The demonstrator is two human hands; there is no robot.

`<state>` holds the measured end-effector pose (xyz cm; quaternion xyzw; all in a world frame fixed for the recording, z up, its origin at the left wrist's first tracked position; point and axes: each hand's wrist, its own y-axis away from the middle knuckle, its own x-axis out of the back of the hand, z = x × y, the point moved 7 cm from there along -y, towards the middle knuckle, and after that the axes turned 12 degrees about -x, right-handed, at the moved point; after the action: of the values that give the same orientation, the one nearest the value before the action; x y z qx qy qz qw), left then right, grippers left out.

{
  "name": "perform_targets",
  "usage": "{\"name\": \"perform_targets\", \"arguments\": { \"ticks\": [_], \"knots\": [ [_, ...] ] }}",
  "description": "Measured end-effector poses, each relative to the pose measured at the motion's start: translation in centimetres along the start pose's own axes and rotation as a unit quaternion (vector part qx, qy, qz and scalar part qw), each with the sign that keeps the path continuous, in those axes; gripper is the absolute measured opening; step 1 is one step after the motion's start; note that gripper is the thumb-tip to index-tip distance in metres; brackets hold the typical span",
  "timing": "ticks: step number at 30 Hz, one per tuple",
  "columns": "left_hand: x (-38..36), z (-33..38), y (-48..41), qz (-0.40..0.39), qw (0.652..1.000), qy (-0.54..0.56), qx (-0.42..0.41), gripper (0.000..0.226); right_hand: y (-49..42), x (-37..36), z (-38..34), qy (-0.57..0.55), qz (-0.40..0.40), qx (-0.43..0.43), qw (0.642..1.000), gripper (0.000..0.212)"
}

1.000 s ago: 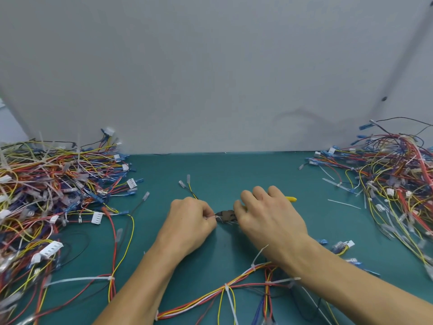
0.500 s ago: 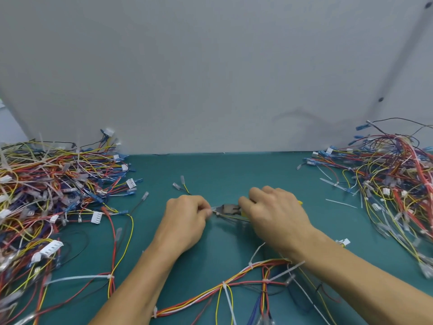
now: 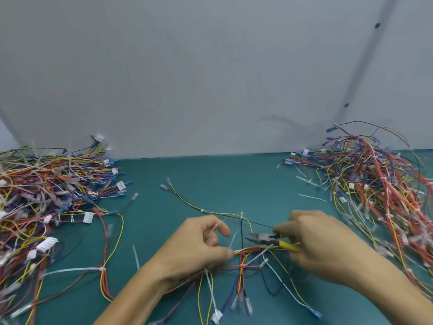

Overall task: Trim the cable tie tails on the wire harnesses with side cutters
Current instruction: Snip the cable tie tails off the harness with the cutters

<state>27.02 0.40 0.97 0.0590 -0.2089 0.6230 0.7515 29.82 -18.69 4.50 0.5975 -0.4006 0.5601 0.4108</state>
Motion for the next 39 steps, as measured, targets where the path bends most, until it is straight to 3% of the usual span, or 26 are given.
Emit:
{"name": "perform_targets", "arguments": {
  "ticks": [5,14,21,25,39],
  "knots": [
    [-0.7,-0.9,0.0,0.020,0.999,-0.037,-0.004,0.007,0.6,-1.5,-1.8,0.024,-0.014,0.035,0.999,0.004],
    [-0.2,-2.2,-0.2,0.044,0.999,-0.029,0.007,0.015,-1.9,-1.7,-2.6,0.036,-0.028,0.060,0.997,0.015],
    [-0.2,-2.1,-0.3,0.040,0.999,-0.019,0.005,0.016,-2.4,-1.3,-2.9,0.026,-0.024,0.097,0.995,0.007],
    [-0.2,-2.0,-0.3,0.043,0.999,-0.020,0.005,0.018,-2.4,-0.9,-2.5,0.026,-0.013,0.107,0.994,0.018],
    [-0.4,-2.0,-0.1,0.037,0.999,-0.024,0.015,0.016,-2.3,-1.8,-3.6,0.074,-0.011,0.163,0.984,0.007]
  ]
}}
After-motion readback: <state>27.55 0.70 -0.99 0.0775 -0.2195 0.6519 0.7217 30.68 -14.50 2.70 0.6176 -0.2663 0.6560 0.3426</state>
